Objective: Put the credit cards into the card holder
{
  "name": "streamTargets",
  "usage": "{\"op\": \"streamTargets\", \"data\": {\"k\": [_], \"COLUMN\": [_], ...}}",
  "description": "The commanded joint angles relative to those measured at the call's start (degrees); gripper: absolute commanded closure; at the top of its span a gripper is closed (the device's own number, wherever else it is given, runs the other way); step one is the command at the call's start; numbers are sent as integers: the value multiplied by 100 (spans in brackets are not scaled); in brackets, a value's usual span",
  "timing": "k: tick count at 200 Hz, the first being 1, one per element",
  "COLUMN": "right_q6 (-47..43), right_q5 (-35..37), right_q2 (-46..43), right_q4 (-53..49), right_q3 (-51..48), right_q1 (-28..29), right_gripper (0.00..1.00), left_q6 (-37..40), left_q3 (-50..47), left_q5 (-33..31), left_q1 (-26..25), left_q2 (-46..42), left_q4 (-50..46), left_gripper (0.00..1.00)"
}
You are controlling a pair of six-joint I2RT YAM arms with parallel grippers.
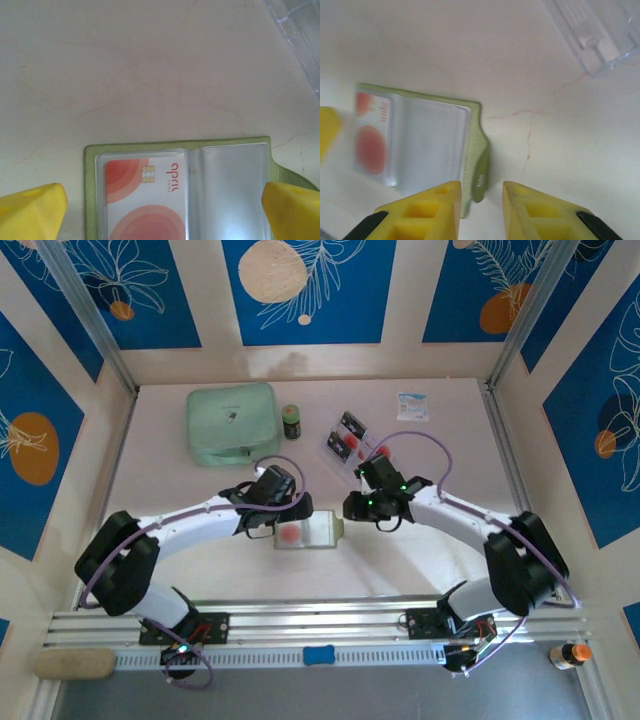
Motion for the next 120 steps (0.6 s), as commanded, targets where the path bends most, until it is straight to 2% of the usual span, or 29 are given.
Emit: {"op": "streamTargets", "data": {"k": [1, 45, 65, 120], "right_q6": [233, 636, 771, 830], "right_q5": [-333, -636, -738, -915], "right_q2": [-358, -415, -258, 454], "right_q4": [-68, 246, 444, 700], "right_q3": [-31, -21, -3, 206], "right_q1": [-32, -16, 0, 206], "right_gripper": [74, 80, 85, 89], "left_q6": [65, 391, 509, 585], "left_q3": [200, 375, 360, 240], "left_q5": [-82, 31, -80, -489], "left_q1": [-68, -182, -261, -564], "left_q2": [93, 251, 231, 172], "left_q4": [178, -135, -276, -462], "left_gripper": [0, 0, 0, 0]}}
